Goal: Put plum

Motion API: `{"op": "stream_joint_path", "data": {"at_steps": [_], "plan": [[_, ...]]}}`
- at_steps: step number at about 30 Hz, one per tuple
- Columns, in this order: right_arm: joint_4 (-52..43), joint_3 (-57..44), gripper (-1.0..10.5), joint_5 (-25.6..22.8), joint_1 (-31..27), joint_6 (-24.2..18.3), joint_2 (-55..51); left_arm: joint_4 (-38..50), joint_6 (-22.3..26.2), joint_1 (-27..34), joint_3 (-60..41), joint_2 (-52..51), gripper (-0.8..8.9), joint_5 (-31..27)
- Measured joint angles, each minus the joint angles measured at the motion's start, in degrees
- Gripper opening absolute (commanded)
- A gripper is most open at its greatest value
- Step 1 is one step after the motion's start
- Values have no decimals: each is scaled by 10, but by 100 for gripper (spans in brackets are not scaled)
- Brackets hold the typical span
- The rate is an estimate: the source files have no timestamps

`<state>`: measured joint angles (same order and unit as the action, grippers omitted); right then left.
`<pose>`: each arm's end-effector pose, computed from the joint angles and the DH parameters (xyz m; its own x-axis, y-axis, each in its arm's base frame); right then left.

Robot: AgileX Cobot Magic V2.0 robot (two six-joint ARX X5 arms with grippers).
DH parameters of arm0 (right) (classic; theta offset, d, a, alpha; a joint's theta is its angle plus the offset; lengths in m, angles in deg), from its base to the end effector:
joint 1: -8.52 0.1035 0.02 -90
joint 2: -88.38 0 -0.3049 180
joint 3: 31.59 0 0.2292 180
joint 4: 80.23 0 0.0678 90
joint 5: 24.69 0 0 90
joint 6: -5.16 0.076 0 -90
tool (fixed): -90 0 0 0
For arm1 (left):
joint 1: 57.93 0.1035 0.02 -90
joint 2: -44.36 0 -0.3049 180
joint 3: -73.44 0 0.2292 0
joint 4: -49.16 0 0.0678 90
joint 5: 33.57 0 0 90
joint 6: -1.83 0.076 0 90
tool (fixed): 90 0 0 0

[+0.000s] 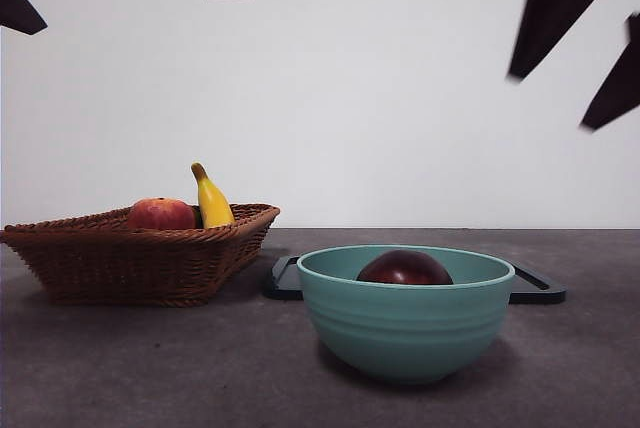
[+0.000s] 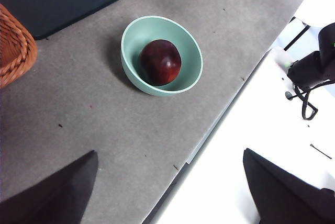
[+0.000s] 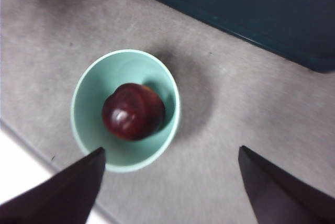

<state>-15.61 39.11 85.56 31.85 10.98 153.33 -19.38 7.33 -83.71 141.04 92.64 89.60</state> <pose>0.1648 0.0997 0.2836 0.3083 0.5099 -0.8031 -0.4534 0.8209 0.3472 0.0893 -0.0893 0.3074 0.2544 -0.7304 -0.6338 0.7480 0.5640 -0.3498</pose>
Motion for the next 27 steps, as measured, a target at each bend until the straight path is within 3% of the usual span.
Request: {"op": "stream_joint_path", "data": {"at_steps": [11,17,27], "plan": [[-100,-38,327,-66,71,33,93,0,0,0,0,0,433,0],[-144,-42,252,-97,93,38,132,0,0,0,0,0,433,0],[-169,-42,185,-112,105,45,181,0,0,0,0,0,433,0]]}}
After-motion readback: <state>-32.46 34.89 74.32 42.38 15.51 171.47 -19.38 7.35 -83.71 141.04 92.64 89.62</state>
